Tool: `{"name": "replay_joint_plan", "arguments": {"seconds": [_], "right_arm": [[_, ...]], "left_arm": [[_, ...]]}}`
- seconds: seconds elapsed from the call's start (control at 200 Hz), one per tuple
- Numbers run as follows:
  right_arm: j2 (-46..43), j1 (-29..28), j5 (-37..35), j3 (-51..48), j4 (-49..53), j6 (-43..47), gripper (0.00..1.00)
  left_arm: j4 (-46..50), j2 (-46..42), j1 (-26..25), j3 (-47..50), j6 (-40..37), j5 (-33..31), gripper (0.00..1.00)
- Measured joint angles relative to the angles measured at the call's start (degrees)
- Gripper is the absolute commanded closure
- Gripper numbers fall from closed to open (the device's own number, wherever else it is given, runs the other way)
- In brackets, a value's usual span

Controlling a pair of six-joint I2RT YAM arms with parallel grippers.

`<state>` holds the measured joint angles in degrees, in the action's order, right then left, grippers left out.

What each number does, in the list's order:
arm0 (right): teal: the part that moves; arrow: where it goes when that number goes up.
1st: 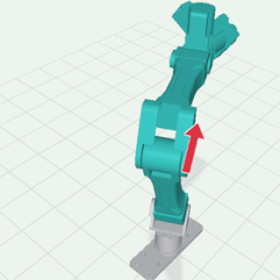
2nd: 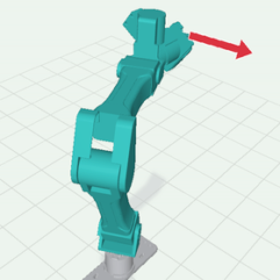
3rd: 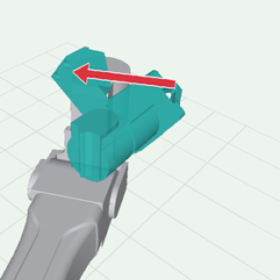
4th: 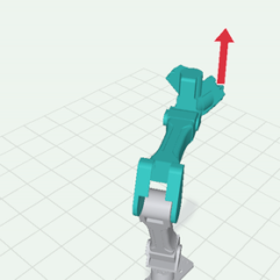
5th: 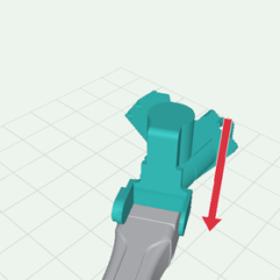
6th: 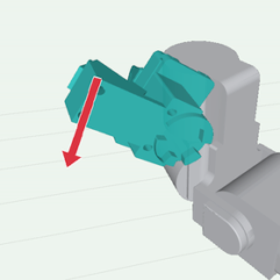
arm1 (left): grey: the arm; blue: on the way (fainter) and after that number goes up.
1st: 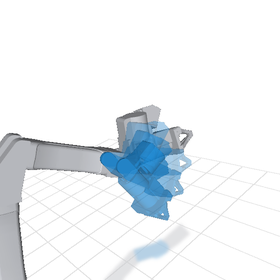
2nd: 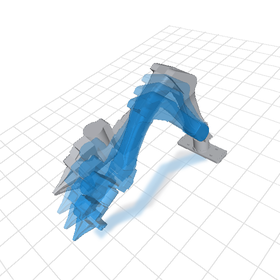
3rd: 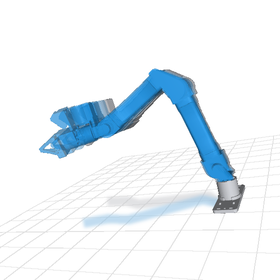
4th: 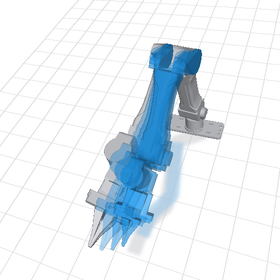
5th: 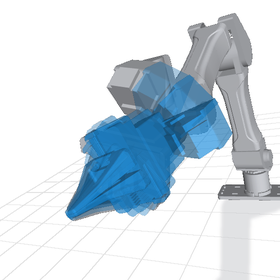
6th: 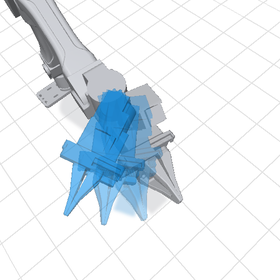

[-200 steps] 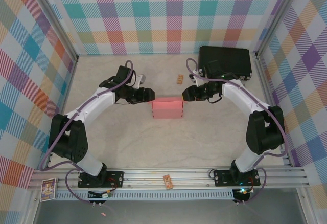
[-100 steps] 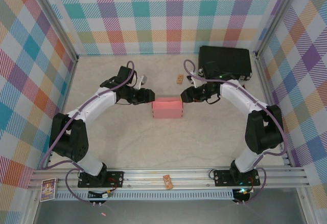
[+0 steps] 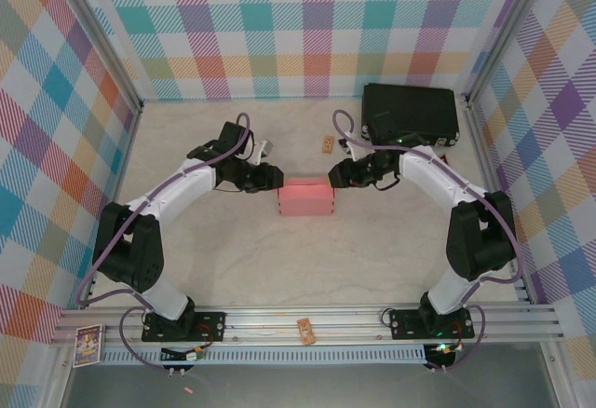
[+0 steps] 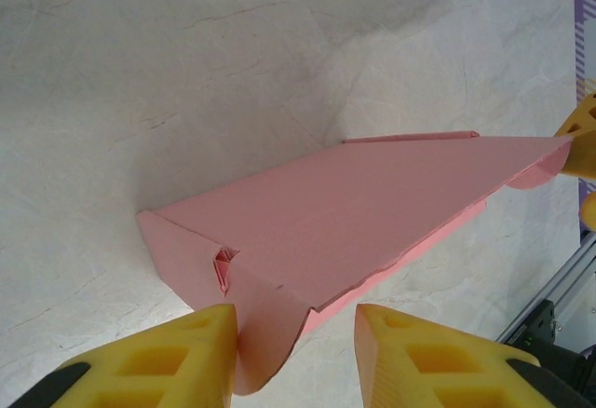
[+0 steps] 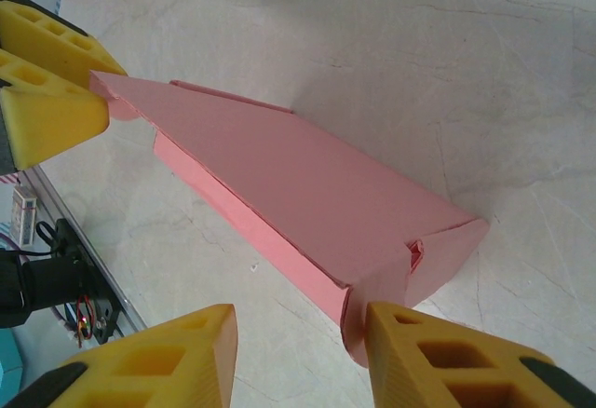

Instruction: Fold the paper box

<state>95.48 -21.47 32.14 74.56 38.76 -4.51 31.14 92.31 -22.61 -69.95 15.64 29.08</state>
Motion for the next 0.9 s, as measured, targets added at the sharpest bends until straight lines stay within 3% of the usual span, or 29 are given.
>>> {"name": "replay_joint_plan", "arguments": {"seconds": [0.35,0.9], "right_arm": [[0.4,-0.6,-0.1,0.0,-0.2,-1.5,0.62],[0.4,-0.7,-0.8,-0.5,-0.6,-2.3,0.65]], "left_arm": [[0.0,0.0,-0.3,-0.2,0.5,0.0,0.76],[1.2,0.4,-0.7,-0.4,0.2,-2.4,0.76]]}}
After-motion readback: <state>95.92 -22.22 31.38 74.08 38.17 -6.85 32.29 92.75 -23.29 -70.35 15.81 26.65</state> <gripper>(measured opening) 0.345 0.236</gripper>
